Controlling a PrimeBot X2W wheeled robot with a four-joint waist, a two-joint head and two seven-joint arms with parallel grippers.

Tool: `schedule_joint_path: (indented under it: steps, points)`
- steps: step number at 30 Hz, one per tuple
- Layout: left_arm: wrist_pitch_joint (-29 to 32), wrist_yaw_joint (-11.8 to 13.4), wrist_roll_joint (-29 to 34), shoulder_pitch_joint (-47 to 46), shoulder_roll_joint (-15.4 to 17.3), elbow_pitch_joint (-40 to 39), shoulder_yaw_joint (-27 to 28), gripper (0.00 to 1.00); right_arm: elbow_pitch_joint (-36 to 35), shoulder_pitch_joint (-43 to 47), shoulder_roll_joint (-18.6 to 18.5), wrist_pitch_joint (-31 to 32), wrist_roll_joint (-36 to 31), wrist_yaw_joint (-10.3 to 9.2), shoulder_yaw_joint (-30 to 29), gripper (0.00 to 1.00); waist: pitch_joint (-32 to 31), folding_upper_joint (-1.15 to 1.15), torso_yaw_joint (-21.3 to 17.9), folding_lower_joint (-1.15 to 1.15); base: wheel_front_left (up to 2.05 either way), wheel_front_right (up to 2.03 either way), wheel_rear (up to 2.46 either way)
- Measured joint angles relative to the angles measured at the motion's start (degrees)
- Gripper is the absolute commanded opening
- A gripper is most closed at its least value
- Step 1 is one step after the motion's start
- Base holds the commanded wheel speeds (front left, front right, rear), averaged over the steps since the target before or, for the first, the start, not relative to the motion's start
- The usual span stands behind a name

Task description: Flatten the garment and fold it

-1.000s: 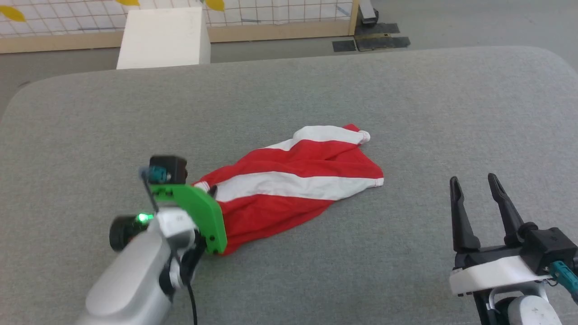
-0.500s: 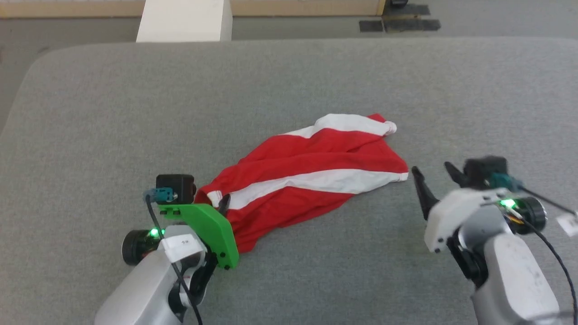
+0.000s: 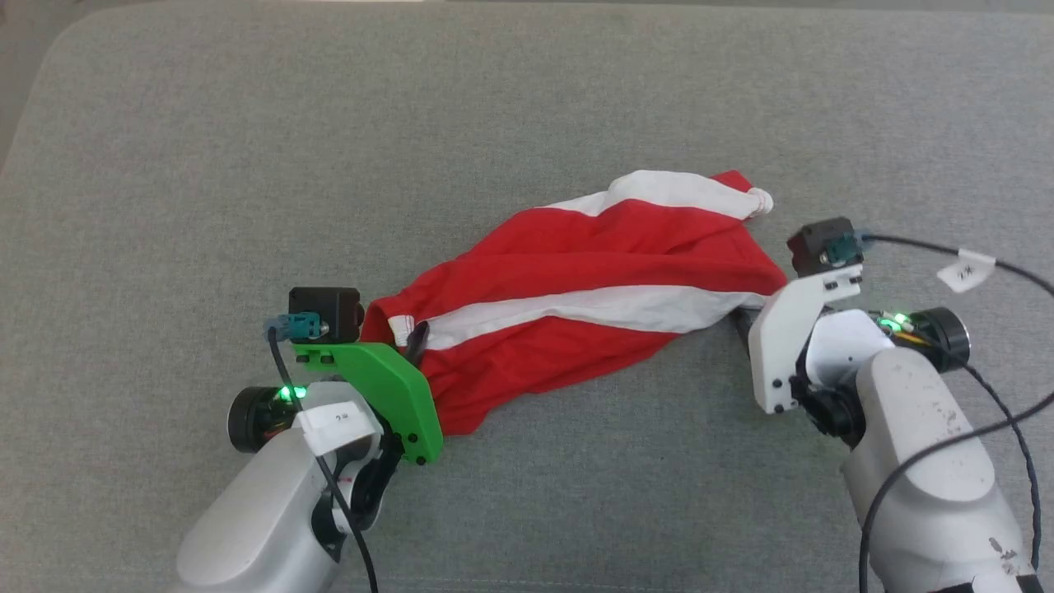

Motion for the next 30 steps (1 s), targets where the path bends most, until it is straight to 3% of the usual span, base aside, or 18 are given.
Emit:
schedule_joint_path:
  steps: [3, 4, 8, 19, 24, 30]
  points:
    - [-0.04, -0.10, -0.01, -0.02, -0.01, 0.01, 0.05, 0.00, -0.48, -0.69, -0.32, 3.02, 0.78, -0.01, 1.09, 0.11, 0.47, 0.00, 0.27, 0.00, 0.00, 0.00, 0.00]
    - [-0.05, -0.10, -0.02, -0.02, 0.00, -0.01, 0.07, 0.00, -1.02, -0.72, -0.33, 3.78, 0.78, -0.01, 1.60, 0.00, 0.53, 0.00, 0.27, 0.00, 0.00, 0.00, 0.00]
    - [-0.48, -0.15, -0.03, -0.02, 0.02, 0.03, 0.11, 0.00, -3.07, 0.18, 0.09, 3.03, 0.87, 0.00, 2.47, 0.00, 0.35, 0.00, -0.01, 0.00, 0.00, 0.00, 0.00]
    - [-5.42, -1.30, -0.08, 1.94, 0.08, -0.81, 0.30, 0.00, -14.82, 12.26, 0.18, -11.49, 5.89, 0.00, 0.63, 0.00, -4.03, 0.00, -1.01, 0.00, 0.00, 0.00, 0.00]
    - [-8.16, -2.99, -1.49, 4.61, 0.15, -4.63, 1.49, 0.00, -22.38, 20.64, 0.20, -12.20, 7.53, 0.00, -0.96, 0.00, -6.96, 0.00, -1.69, 0.00, 0.00, 0.00, 0.00]
    - [-6.83, -6.59, -4.72, 4.91, 1.82, -11.55, 2.52, 0.00, -32.79, 23.87, 0.16, -7.26, 5.82, 0.00, -1.55, 0.00, -9.27, 0.00, -3.26, 0.00, 0.00, 0.00, 0.00]
